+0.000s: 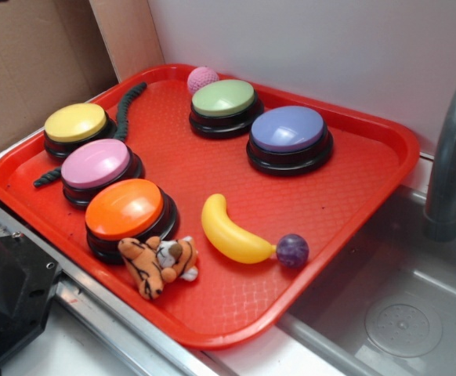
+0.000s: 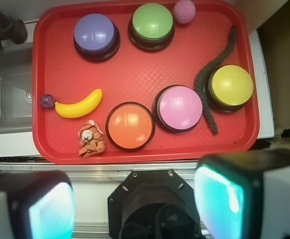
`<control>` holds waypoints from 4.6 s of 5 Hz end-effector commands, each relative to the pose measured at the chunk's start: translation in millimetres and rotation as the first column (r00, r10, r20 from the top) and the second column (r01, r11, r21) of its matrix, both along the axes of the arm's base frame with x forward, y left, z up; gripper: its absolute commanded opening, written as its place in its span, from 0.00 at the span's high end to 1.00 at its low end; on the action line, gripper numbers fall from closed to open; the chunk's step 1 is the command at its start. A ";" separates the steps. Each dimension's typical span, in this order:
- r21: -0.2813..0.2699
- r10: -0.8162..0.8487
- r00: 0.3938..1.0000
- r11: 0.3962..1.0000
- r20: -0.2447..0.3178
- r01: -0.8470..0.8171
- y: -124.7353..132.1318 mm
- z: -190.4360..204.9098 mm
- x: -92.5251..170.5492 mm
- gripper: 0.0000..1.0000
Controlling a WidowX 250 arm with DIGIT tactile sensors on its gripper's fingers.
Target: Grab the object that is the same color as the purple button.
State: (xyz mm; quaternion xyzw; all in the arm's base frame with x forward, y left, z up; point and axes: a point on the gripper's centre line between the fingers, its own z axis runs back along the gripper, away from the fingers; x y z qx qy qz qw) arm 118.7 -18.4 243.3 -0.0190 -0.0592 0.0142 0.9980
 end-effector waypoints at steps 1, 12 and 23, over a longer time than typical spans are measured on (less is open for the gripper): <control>0.000 0.000 1.000 1.000 0.000 0.000 0.0 0.0 0.0 0.00; 0.128 -0.990 0.138 0.142 0.036 0.982 -145.4 -179.7 96.0 0.00; 0.102 -0.538 0.839 0.833 -0.074 0.543 -72.8 -106.4 124.1 1.00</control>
